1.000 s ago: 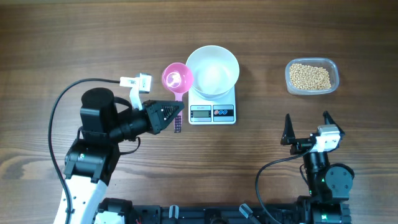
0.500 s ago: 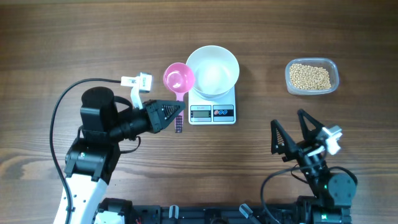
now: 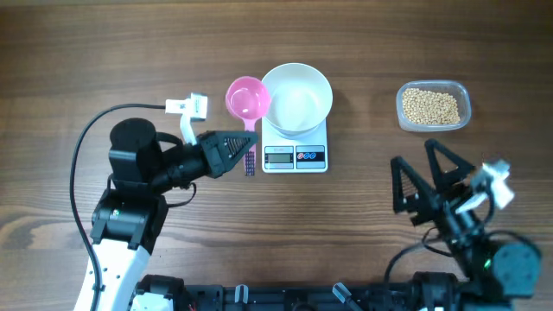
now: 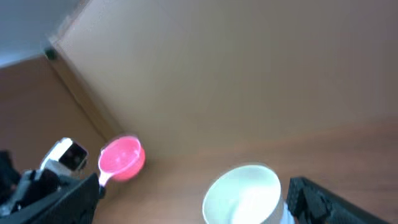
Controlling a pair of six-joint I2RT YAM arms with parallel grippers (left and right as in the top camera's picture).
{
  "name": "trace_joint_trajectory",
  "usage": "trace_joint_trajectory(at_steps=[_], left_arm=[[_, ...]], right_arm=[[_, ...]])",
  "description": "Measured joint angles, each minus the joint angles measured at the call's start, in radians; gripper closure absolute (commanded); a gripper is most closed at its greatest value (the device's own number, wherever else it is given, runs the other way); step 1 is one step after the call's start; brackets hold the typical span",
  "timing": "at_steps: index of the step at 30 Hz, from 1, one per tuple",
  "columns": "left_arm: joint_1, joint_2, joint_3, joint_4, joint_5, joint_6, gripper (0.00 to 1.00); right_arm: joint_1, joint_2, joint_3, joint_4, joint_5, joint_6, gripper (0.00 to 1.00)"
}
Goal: Scoop item into bowl and weigh 150g on scale
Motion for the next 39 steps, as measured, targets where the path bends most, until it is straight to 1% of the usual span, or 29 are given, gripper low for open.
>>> trace_joint_trajectory(at_steps=[2, 5, 7, 8, 10, 12, 16, 17, 18, 21, 23, 26, 28, 30, 31, 32, 34, 35, 39], left_arm=[[-0.023, 0.000, 0.000, 0.048, -0.009, -0.036, 0.96], [-0.085, 0.000, 0.000, 0.108, -0.058, -0.088, 0.96], [-0.132, 0.000, 0.000, 0.136, -0.109, -0.120, 0.96], [-0.161, 0.000, 0.000, 0.154, -0.141, -0.138, 0.96], [-0.204, 0.001, 0.000, 0.189, -0.199, -0.163, 0.96], [-0.264, 0.008, -0.001, 0.248, -0.272, -0.191, 0.96], [-0.360, 0.037, -0.001, 0.348, -0.399, -0.238, 0.96], [-0.383, 0.051, -0.001, 0.374, -0.436, -0.250, 0.96], [-0.397, 0.064, -0.001, 0.390, -0.460, -0.259, 0.96], [-0.438, 0.121, -0.001, 0.477, -0.547, -0.301, 0.96], [-0.455, 0.170, -0.003, 0.565, -0.587, -0.345, 0.96], [-0.472, 0.243, -0.005, 0.706, -0.624, -0.422, 0.96], [-0.483, 0.296, -0.005, 0.795, -0.642, -0.491, 0.96], [-0.492, 0.335, -0.005, 0.852, -0.653, -0.564, 0.96], [-0.495, 0.350, -0.005, 0.864, -0.658, -0.602, 0.96], [-0.499, 0.369, -0.005, 0.868, -0.661, -0.649, 0.96], [-0.503, 0.394, -0.005, 0.868, -0.666, -0.716, 0.96], [-0.506, 0.405, -0.005, 0.869, -0.669, -0.751, 0.96], [-0.526, 0.415, -0.005, 0.884, -0.690, -0.823, 0.96]], right_arm=[[0.000, 0.090, 0.090, -0.051, -0.042, -0.032, 0.00], [0.000, 0.207, 0.163, -0.013, -0.136, -0.028, 0.00], [0.000, 0.266, 0.178, 0.010, -0.203, 0.042, 0.00], [0.000, 0.296, 0.179, 0.009, -0.239, 0.102, 0.00], [0.000, 0.341, 0.179, 0.007, -0.285, 0.209, 0.09], [0.000, 0.393, 0.179, 0.012, -0.319, 0.304, 0.09], [0.000, 0.479, 0.179, 0.050, -0.395, 0.408, 0.07], [0.000, 0.497, 0.179, 0.068, -0.423, 0.433, 0.02], [0.000, 0.509, 0.179, 0.076, -0.444, 0.456, 0.00], [0.000, 0.537, 0.179, 0.084, -0.500, 0.543, 0.00], [0.000, 0.546, 0.179, 0.084, -0.526, 0.592, 0.00], [0.000, 0.548, 0.179, 0.090, -0.554, 0.665, 0.00], [0.000, 0.548, 0.179, 0.126, -0.566, 0.703, 0.00], [0.000, 0.548, 0.179, 0.163, -0.573, 0.725, 0.01], [0.000, 0.548, 0.179, 0.181, -0.575, 0.734, 0.02], [0.000, 0.548, 0.179, 0.195, -0.577, 0.753, 0.07], [0.000, 0.548, 0.179, 0.212, -0.579, 0.780, 0.24], [0.000, 0.548, 0.179, 0.214, -0.578, 0.792, 0.29], [0.000, 0.548, 0.179, 0.218, -0.571, 0.832, 0.38]])
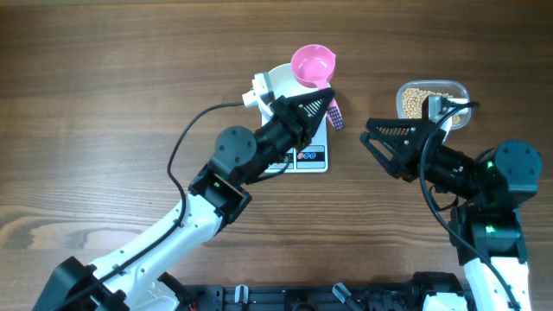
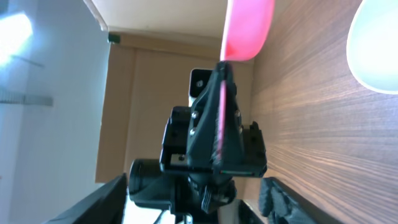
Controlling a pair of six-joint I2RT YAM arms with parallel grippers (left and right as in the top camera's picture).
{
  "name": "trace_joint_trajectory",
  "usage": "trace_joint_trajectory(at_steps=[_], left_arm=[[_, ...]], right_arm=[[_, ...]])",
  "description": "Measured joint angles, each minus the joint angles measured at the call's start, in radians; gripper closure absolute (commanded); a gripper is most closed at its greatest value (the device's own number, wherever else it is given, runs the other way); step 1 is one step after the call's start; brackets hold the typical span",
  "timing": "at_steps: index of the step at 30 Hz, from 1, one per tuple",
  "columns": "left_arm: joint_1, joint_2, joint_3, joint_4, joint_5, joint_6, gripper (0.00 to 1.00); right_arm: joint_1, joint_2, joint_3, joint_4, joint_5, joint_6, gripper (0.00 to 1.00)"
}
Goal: Scoop item into bowl and weigh 150g on scale
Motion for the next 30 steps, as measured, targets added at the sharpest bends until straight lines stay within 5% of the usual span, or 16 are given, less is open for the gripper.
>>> trace_joint_trajectory(at_steps=[30], left_arm=[[-0.190, 0.005, 0.000, 0.010, -0.311, -0.044, 0.96]], right_arm=[[0.103, 0.063, 0.000, 0.000, 0.116, 0.080, 0.67]])
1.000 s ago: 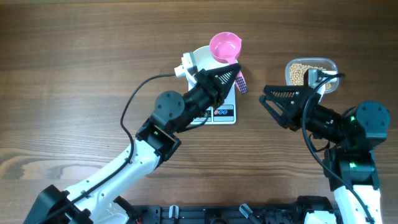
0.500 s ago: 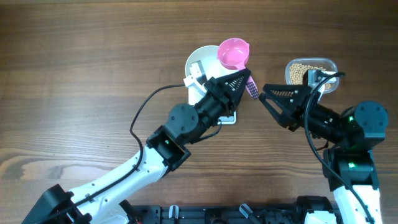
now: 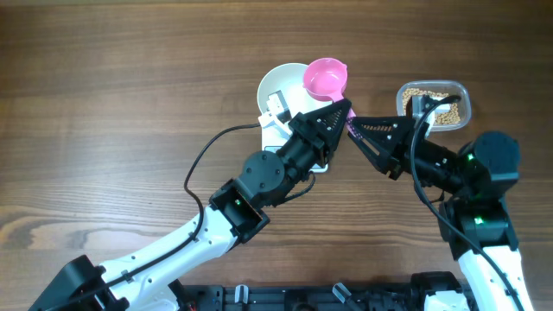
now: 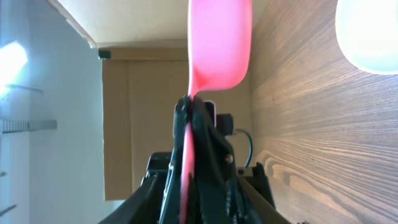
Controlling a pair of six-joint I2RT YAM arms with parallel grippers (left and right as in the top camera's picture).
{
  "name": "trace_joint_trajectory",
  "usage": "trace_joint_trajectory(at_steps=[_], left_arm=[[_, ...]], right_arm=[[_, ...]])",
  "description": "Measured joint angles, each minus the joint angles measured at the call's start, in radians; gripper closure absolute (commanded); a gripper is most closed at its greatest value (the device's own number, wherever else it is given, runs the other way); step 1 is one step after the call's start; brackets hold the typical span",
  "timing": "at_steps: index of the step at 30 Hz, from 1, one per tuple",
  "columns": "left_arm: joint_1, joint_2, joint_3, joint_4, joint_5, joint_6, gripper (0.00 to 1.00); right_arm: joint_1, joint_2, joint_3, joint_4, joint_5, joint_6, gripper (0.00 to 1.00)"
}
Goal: Scoop item into bowl and weigh 150g on scale
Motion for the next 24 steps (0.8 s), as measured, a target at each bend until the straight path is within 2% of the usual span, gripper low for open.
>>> trace_joint_trajectory(at_steps=[17, 24], left_arm=[[-0.001, 0.001, 0.000, -0.024, -0.066, 0.025, 0.96], [-0.001, 0.001, 0.000, -0.024, -0.083, 0.027, 0.96]], right_arm=[[0.022, 0.026, 0.000, 0.016, 0.045, -0.004, 0.69], [0.064, 0.027, 0.000, 0.016, 0.071, 0.000, 0.73]])
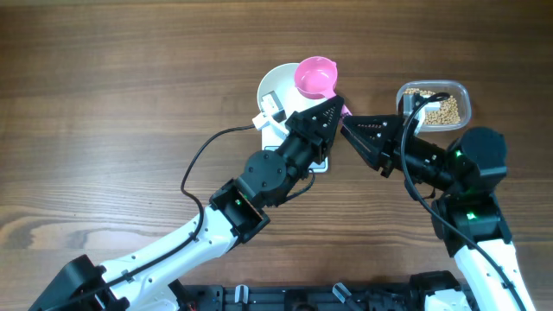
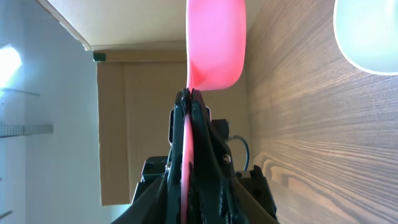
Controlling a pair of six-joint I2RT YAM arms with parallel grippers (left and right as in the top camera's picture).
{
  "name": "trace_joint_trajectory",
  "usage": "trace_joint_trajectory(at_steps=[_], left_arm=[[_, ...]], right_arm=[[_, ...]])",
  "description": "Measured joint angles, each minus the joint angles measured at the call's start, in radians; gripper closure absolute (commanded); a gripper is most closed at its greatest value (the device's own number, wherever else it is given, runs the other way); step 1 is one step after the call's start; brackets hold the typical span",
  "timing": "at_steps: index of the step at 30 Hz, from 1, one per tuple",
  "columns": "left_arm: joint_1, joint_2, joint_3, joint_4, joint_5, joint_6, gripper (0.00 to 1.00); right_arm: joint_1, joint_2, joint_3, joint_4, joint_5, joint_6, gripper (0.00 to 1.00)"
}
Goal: Scoop item into bowl and weigh 150g on scale
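My left gripper point(image 1: 333, 111) is shut on the handle of the pink scoop point(image 1: 313, 78), holding it up over the right rim of the white bowl point(image 1: 275, 86). The scale under the bowl is mostly hidden by my left arm. From the right, my open right gripper point(image 1: 348, 131) reaches in, its fingers on either side of the handle and the left gripper's tip. In the right wrist view the scoop point(image 2: 214, 43) stands edge-on above the left gripper point(image 2: 188, 102), and my right gripper point(image 2: 205, 190) frames them at the bottom. The bowl point(image 2: 370, 31) shows at the top right.
A clear container of yellow beans point(image 1: 441, 111) stands at the back right, just behind my right arm, with a cable crossing its near edge. My left arm lies diagonally from the front left across the middle of the wooden table point(image 1: 104, 104).
The scoop and my left gripper have shifted slightly to the left over the bowl's rim. My right gripper has followed a little leftward and still stands open around the handle.
First my left gripper held the scoop's handle left of the scale while the right arm stood back at the front right. Then the scoop was lifted over the bowl's right side and the right gripper faced it, open. Later and now the right fingers bracket the handle.
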Motion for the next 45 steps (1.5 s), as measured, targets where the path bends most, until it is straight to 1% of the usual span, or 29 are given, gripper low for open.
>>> trace_joint_trajectory(at_steps=[8, 14, 24, 35, 37, 45], left_arm=[[0.000, 0.000, 0.000, 0.000, -0.003, 0.000, 0.96], [0.000, 0.000, 0.000, 0.000, -0.003, 0.000, 0.96], [0.000, 0.000, 0.000, 0.000, -0.003, 0.000, 0.96], [0.000, 0.000, 0.000, 0.000, -0.016, 0.000, 0.96], [0.000, 0.000, 0.000, 0.000, -0.017, 0.000, 0.96], [0.000, 0.000, 0.000, 0.000, -0.018, 0.000, 0.96]], right_arm=[[0.002, 0.000, 0.000, 0.007, 0.050, 0.000, 0.73], [0.002, 0.000, 0.000, 0.031, 0.060, 0.000, 0.78], [0.002, 0.006, 0.000, 0.041, 0.064, 0.000, 0.79], [0.040, 0.043, 0.000, 0.083, 0.075, 0.000, 0.82], [0.041, 0.044, 0.000, 0.083, 0.079, 0.000, 0.83], [0.041, 0.044, 0.000, 0.083, 0.082, 0.000, 0.92]])
